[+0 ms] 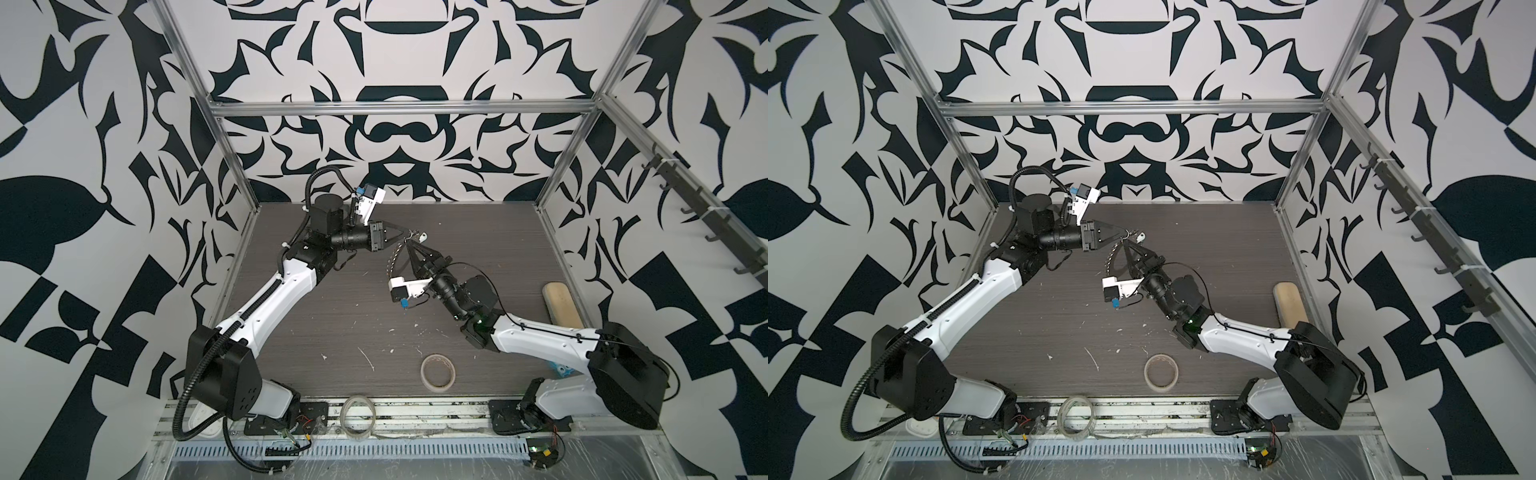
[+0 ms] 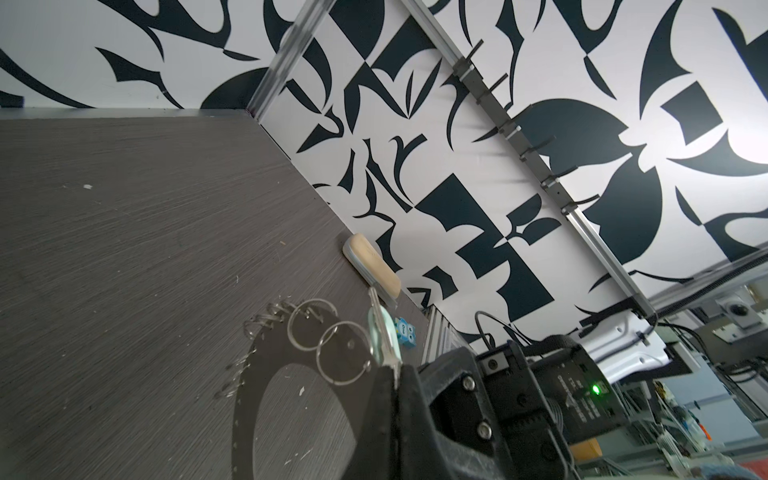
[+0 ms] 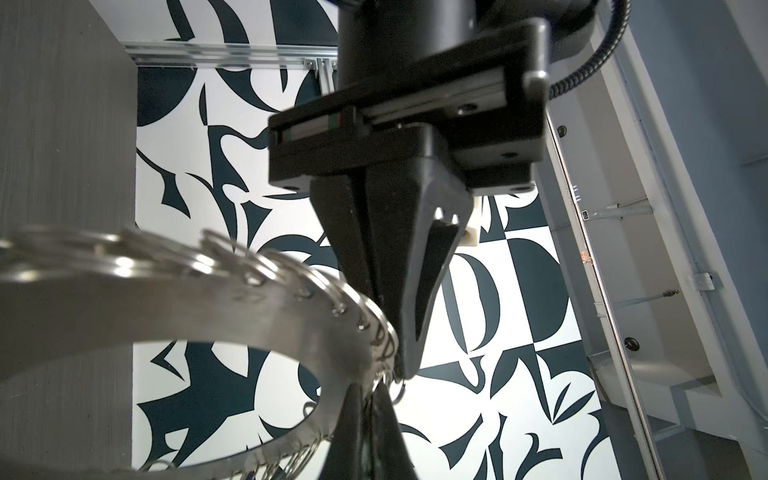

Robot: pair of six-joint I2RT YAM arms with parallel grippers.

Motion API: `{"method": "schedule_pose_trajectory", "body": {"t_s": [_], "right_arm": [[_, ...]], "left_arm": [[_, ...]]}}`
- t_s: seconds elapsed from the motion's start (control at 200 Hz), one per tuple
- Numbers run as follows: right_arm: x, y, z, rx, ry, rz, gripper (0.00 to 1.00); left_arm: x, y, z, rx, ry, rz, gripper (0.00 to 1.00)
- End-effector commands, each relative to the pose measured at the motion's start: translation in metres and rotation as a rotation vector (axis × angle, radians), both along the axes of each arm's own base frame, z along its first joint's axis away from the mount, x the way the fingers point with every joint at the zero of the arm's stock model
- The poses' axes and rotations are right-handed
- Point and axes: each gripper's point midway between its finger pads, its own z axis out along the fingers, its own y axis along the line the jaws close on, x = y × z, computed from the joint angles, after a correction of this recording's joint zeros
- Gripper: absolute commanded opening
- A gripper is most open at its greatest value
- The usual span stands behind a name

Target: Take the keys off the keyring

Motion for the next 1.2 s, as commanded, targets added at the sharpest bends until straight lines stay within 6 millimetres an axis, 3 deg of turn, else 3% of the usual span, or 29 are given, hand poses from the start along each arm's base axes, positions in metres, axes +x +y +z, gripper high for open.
{"method": "schedule_pose_trajectory", "body": {"t_s": [0.0, 0.1, 0.305, 0.48, 0.655, 0.785, 1.03, 1.195], "right_arm": [[-0.008, -0.004, 0.04, 0.089, -0.086, 0.011, 0.0], [-0.006, -0.007, 0.044, 0.123, -0.08, 0.026, 0.0], [-0.011, 0.004, 0.029, 0.104, 0.035, 0.135, 0.0], [-0.01, 0.001, 0.024, 0.144, 0.148, 0.154, 0.26], [-0.009, -0.002, 0.02, 0.148, 0.185, 0.148, 0.37], [-0.005, -0.015, 0.038, 0.301, 0.254, 0.141, 0.37], [-0.007, -0.038, 0.064, 0.662, 0.591, 0.282, 0.38], [-0.008, -0.04, 0.076, 0.777, 0.754, 0.378, 0.38]], "left_arm": [[0.027, 0.021, 0.04, -0.105, -0.104, 0.205, 0.0], [0.021, 0.017, 0.048, -0.14, -0.107, 0.169, 0.0], [0.009, 0.011, 0.056, -0.142, -0.132, 0.1, 0.0], [0.007, 0.011, 0.061, -0.137, -0.142, 0.095, 0.0], [0.007, 0.012, 0.061, -0.133, -0.141, 0.099, 0.0], [0.005, 0.013, 0.061, -0.132, -0.144, 0.102, 0.0], [0.005, 0.013, 0.058, -0.122, -0.14, 0.102, 0.0], [0.006, 0.013, 0.056, -0.119, -0.139, 0.102, 0.0]]}}
